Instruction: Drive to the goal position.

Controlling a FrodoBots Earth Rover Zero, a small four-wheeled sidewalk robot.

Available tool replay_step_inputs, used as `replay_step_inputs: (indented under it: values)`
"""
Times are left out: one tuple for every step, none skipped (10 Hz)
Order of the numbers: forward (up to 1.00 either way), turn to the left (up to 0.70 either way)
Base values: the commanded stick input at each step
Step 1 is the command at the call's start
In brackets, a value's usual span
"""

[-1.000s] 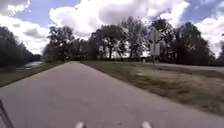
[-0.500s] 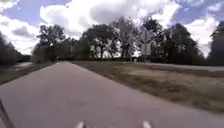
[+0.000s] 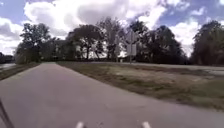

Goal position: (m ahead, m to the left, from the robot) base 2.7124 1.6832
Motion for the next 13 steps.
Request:
replay_step_inputs:
  values:
    - [0.00,-0.45]
    - [0.00,-0.45]
    - [0.00,-0.45]
    - [0.00,-0.45]
    - [0.00,-0.45]
    - [0.00,-0.45]
    - [0.00,-0.45]
    - [0.00,-0.45]
    - [0.00,-0.45]
    - [0.00,-0.45]
    - [0.00,-0.45]
    - [0.00,-0.45]
    - [0.00,-0.45]
